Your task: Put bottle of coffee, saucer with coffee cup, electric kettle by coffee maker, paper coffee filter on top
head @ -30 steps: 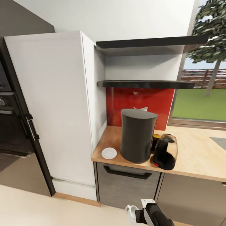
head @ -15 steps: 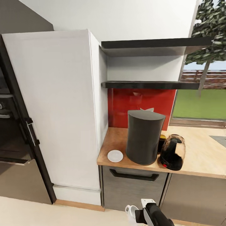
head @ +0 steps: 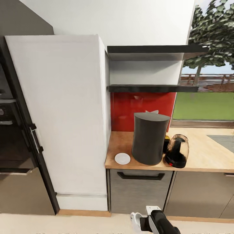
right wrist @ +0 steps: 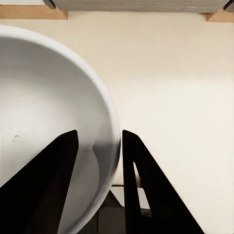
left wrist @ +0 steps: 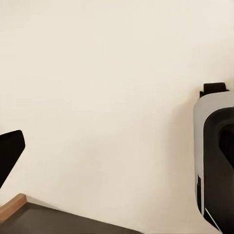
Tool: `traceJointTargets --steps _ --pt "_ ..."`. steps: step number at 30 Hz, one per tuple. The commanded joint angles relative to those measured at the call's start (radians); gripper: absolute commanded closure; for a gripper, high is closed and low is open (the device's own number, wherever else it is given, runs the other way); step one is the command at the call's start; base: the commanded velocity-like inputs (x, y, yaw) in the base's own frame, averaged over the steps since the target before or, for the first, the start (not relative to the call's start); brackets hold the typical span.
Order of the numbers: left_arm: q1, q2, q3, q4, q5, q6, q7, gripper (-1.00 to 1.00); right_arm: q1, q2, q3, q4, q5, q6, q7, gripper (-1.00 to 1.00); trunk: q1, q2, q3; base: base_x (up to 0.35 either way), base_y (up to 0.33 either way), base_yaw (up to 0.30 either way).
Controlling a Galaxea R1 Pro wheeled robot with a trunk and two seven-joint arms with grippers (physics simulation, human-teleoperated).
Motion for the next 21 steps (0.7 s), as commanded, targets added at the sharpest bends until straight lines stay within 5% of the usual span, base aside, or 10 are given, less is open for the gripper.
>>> traceJointTargets --steps 1,7,8,11,14,21 --pt "0.0 0.001 0.0 -0.002 -0.01 0.007 0.001 -1.0 0.0 0.001 -0.008 -0.002 0.009 0.005 0.002 1.0 0.0 -0.001 0.0 -0.145 0.201 -0.01" --pt "-0.002 -0.002 -0.002 -0.004 -0.01 0.007 0.001 -1.0 -0.003 0.002 -0.009 -0.207 0.006 0.013 0.003 1.0 0.0 -0.001 0.0 -0.02 0.028 -0.001" --pt "-0.001 0.0 -0.002 -0.003 -0.012 0.007 0.0 -1.0 -0.005 0.013 -0.008 -0.338 0.005 0.09 0.002 1.0 0.0 -0.001 0.0 0.0 0.0 0.0" --pt "-0.001 0.002 -0.002 -0.002 -0.013 0.007 -0.002 -1.0 -0.035 0.021 -0.006 -0.444 0.005 0.223 0.0 1.0 0.0 -0.001 0.0 0.0 0.0 0.0" --pt "-0.001 0.004 -0.007 0.005 -0.015 0.006 -0.002 -1.0 -0.134 0.021 -0.005 -0.463 0.006 0.394 -0.001 1.0 0.0 -0.001 0.0 0.0 0.0 0.0" --pt "0.0 0.005 -0.01 0.014 -0.014 0.005 -0.002 -1.0 -0.238 0.021 -0.005 -0.462 0.007 0.439 -0.031 1.0 0.0 -0.001 0.0 0.0 0.0 0.0"
